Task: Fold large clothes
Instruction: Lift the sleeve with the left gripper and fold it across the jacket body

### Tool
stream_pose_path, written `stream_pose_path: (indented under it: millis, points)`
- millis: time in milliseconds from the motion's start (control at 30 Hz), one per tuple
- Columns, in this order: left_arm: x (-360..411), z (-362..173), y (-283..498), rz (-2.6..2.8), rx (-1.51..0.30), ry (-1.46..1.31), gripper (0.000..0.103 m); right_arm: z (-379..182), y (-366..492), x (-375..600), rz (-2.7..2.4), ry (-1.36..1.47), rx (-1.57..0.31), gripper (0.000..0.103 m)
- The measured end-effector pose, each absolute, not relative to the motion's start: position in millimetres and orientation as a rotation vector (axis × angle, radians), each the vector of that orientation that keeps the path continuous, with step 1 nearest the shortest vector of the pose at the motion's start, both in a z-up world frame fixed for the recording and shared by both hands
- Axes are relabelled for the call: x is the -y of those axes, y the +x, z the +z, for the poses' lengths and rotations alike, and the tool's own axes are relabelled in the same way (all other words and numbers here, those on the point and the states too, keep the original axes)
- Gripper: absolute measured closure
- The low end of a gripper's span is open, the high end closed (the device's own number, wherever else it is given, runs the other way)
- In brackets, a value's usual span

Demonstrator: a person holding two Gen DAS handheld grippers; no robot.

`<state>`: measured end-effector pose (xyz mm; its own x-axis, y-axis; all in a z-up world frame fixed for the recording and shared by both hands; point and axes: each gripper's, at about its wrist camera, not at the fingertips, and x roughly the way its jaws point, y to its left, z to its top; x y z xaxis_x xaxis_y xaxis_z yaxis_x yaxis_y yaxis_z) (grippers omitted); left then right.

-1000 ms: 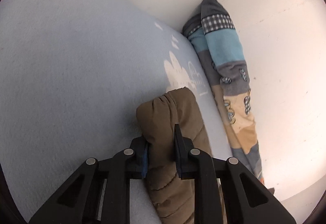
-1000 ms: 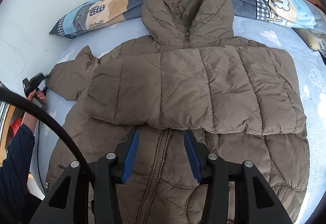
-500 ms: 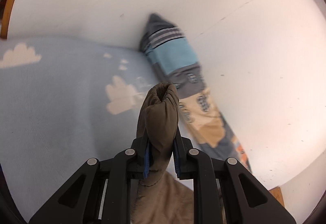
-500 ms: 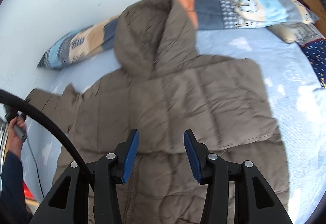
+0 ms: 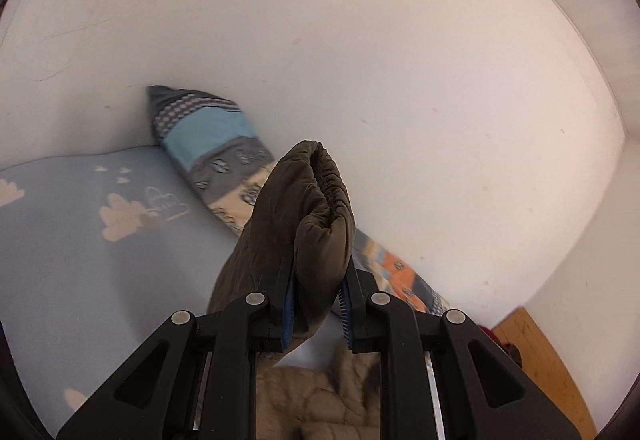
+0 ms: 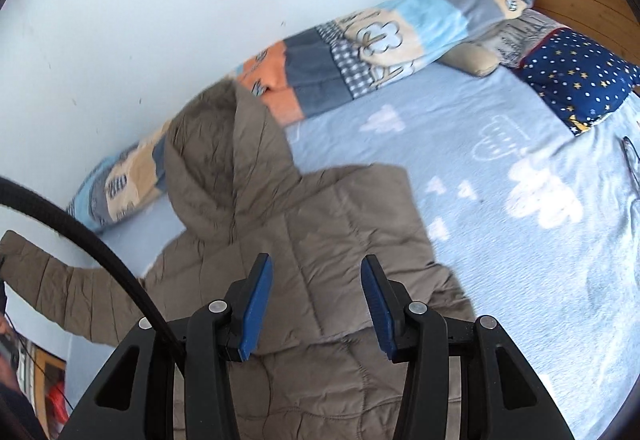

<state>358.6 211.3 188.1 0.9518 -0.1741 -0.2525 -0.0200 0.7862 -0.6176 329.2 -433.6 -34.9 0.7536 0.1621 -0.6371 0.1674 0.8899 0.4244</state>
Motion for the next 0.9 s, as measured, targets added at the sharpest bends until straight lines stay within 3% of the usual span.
stream_pose_path:
  millis: [367,700,900]
  points:
    - [-25.7,201.2,353.2,-0.284,-0.417,-0.496,0.086,-12.5,309.4,486.5,-0.059,0.592,-0.633,0.053]
    - [100.3,147.3,359.1,-0.392,-0.551,-0.446,0.086,-11.4,292.8,523.1,-0.083,0.670,-0.606,0.053]
    - [169.1,87.9,362.2,-0.420,-0.653,-0.384,0.086,-13.5,287.9,539.0,-0.090,0.700,-0.604,0.053]
